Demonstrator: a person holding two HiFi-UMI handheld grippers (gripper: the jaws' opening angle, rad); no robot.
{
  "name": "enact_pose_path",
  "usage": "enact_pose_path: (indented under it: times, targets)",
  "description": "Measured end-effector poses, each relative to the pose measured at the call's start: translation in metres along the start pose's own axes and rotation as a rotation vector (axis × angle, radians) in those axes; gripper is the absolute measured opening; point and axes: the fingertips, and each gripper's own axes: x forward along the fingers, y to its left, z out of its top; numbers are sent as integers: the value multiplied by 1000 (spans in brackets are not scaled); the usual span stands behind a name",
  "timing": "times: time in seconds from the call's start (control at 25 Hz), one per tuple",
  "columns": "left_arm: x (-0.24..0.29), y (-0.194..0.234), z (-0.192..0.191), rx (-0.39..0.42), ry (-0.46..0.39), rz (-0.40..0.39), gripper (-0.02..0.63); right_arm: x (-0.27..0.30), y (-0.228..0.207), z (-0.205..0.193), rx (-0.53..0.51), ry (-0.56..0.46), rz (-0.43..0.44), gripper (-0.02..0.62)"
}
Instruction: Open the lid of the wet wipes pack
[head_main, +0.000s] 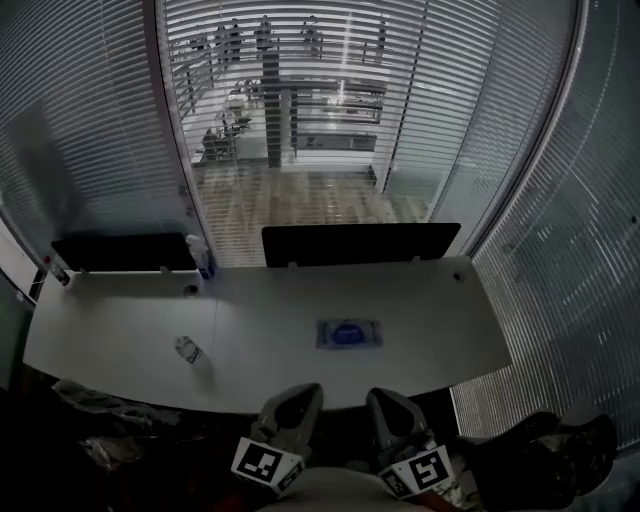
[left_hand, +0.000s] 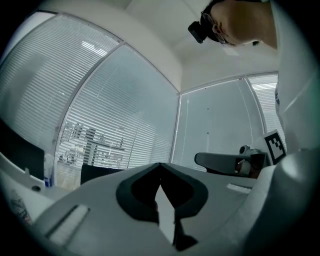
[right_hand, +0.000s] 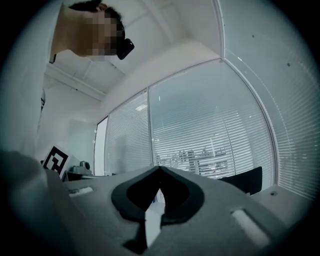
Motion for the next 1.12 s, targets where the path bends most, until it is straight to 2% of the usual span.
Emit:
enact_pose_path:
  times: [0.24, 0.76, 1.12]
  targets:
    - [5, 12, 3, -14, 16, 12, 3, 16, -7, -2, 14, 6, -9, 0]
    - [31, 43, -12, 22, 19, 63, 3, 54, -32, -23, 23, -18, 34, 0]
    - [88, 29, -5, 28, 10, 89, 3, 68, -81, -4, 1, -18, 71, 0]
